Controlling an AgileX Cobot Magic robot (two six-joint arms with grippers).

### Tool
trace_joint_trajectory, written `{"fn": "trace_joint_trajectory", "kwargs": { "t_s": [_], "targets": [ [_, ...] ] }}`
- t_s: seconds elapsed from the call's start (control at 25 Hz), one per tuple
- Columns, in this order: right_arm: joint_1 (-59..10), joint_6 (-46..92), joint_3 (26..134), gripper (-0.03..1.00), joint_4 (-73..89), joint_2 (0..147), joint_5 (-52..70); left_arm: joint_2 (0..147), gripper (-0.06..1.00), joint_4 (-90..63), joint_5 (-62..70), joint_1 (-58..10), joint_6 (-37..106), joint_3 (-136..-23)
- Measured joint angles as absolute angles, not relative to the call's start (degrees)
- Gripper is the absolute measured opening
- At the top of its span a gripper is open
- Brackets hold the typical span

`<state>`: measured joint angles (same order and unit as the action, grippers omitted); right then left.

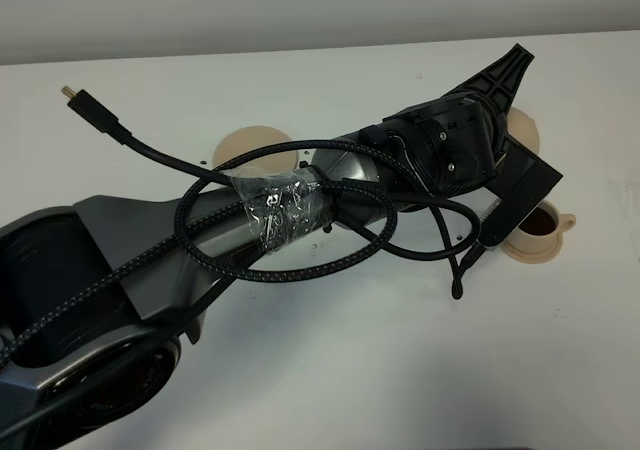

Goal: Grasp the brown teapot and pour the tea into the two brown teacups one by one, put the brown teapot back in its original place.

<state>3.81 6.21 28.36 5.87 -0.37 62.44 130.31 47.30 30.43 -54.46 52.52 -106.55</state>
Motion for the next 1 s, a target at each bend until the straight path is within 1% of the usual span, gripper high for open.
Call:
{"fn": "trace_joint_trajectory", "kwargs": {
  "t_s": [0.56,1.0],
  "targets": [
    [3.81,6.21,28.36,0.42,5.87,-0.37,62.44,130.31,0.13,39.51,35.75,-54.46,51.36,-106.55],
    [3.81,6.21,28.36,0.42,5.87,-0.37,62.44,126.53,0.13,36.93,37.18,-54.46,38.92,-106.55]
  ]
}}
